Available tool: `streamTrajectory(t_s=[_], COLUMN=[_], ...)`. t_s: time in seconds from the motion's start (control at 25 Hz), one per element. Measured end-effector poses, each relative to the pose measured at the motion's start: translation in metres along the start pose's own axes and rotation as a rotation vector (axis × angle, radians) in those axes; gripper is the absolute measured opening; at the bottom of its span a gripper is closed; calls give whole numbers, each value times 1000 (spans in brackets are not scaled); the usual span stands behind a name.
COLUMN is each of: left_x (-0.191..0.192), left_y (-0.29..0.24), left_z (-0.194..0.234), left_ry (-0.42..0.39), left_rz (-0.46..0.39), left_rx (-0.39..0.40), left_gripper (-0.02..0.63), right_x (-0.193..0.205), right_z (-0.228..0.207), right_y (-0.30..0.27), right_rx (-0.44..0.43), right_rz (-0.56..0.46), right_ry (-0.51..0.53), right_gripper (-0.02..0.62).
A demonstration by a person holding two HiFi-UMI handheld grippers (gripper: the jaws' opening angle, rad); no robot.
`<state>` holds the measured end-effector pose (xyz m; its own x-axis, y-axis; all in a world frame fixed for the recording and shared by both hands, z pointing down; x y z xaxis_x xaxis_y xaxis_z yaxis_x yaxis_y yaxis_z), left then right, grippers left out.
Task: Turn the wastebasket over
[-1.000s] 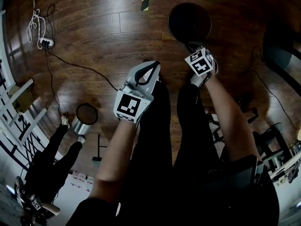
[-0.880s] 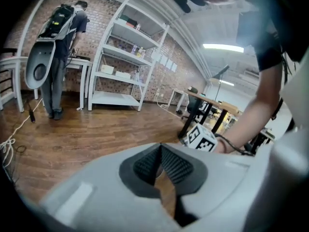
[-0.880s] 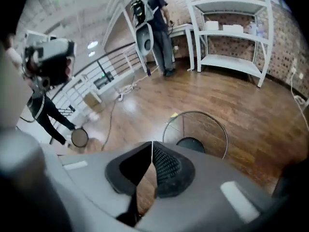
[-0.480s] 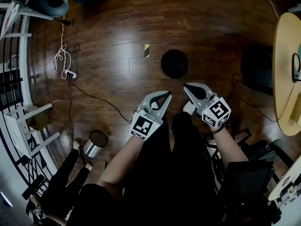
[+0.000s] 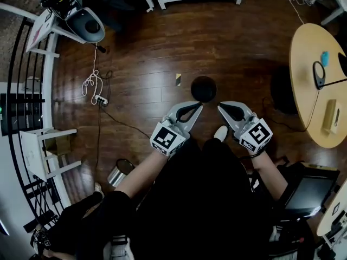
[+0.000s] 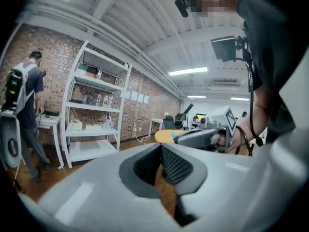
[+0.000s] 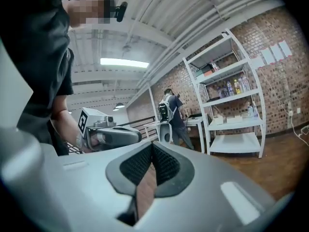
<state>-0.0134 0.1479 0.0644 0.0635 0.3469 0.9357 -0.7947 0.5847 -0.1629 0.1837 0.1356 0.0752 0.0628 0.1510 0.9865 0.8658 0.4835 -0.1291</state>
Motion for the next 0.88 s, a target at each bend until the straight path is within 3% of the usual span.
streamTrajectory(t_s=[0.32, 0.48, 0.88], left_x=[-25, -37, -44], left_y=[16, 24, 18], left_z=[-22, -12, -10], left_ry=[-33, -62, -90], left_rz=[-8, -27, -31], left_rx=[31, 60, 39], left_gripper=[0, 0, 0], right_x=[-48, -61, -65], right_z=[33, 37, 31], right_y=[3, -16, -23], right_rx=[-14, -13, -35], right_rz=[-44, -47, -39], right_ry=[81, 123, 130], right_gripper=[11, 11, 11])
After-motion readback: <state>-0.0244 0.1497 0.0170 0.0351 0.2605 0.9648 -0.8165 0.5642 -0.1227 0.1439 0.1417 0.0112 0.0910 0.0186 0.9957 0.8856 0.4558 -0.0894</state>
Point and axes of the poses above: the fingertips, and each gripper's own axes: y backward along the fingers, z to its left, x out of its underside, the point moved 9 cm from there along y, backward along the fingers, and after that the axes turned 8 degrees about y, right-handed, at the moved point
